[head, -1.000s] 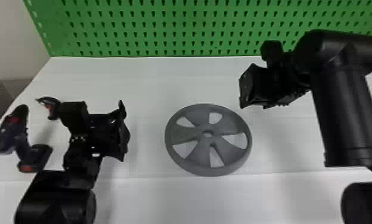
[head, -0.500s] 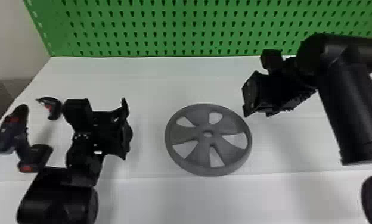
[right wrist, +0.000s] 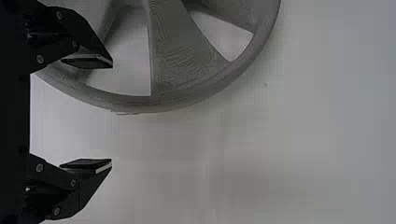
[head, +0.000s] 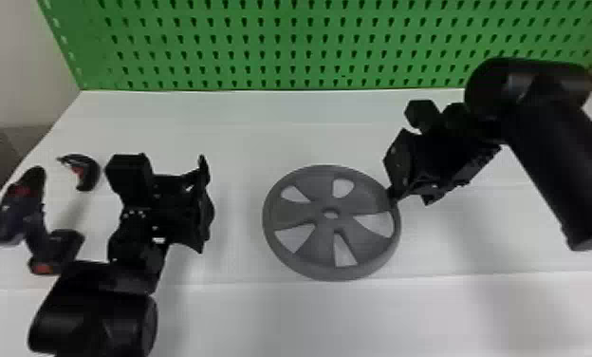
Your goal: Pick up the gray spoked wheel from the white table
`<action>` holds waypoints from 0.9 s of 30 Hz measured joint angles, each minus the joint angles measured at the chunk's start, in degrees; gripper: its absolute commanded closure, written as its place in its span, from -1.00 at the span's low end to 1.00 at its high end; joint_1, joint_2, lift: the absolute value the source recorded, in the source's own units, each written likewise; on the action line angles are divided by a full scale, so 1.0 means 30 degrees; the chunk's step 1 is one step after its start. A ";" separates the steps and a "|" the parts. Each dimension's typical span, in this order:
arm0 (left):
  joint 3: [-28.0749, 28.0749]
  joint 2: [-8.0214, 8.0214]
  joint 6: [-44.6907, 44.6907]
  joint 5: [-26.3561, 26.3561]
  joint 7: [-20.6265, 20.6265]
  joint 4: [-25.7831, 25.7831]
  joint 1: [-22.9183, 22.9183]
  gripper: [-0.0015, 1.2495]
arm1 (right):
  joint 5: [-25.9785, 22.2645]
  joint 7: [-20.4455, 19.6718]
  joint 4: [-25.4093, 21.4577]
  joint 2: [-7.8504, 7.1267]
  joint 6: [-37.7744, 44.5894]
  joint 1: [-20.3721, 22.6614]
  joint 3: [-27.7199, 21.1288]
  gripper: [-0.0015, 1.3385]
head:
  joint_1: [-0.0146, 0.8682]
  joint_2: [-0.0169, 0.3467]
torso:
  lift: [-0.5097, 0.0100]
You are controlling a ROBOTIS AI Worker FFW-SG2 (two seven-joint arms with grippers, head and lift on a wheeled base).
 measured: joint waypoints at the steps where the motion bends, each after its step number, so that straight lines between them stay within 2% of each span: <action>1: -0.0037 0.0030 0.0012 0.0013 0.0000 0.0000 -0.0009 -0.79 | -0.0016 0.0000 0.0130 -0.0006 0.0000 -0.0146 0.0095 -0.25 | 0.77 -0.71 | 0.55; 9: -0.0137 0.0082 0.0070 0.0052 0.0000 0.0001 -0.0044 -0.79 | -0.0161 0.0014 0.0667 -0.0066 0.0000 -0.0840 0.0739 -0.25 | 0.77 -0.71 | 0.55; 18: -0.0167 0.0084 0.0080 0.0092 0.0000 0.0029 -0.0064 -0.79 | -0.0574 0.0014 0.1232 -0.0069 0.0000 -0.0897 0.0955 -0.25 | 0.77 -0.71 | 0.55; 22: -0.0183 0.0084 0.0089 0.0111 0.0000 0.0051 -0.0080 -0.79 | -0.0301 0.0003 0.1319 0.0107 0.0000 -0.0876 0.0850 -0.25 | 0.77 -0.71 | 0.55; 27: -0.0178 0.0084 0.0105 0.0125 0.0000 0.0071 -0.0065 -0.79 | 0.1097 0.0018 0.1137 0.0566 0.0000 -0.0935 0.0929 -0.25 | 0.77 -0.71 | 0.55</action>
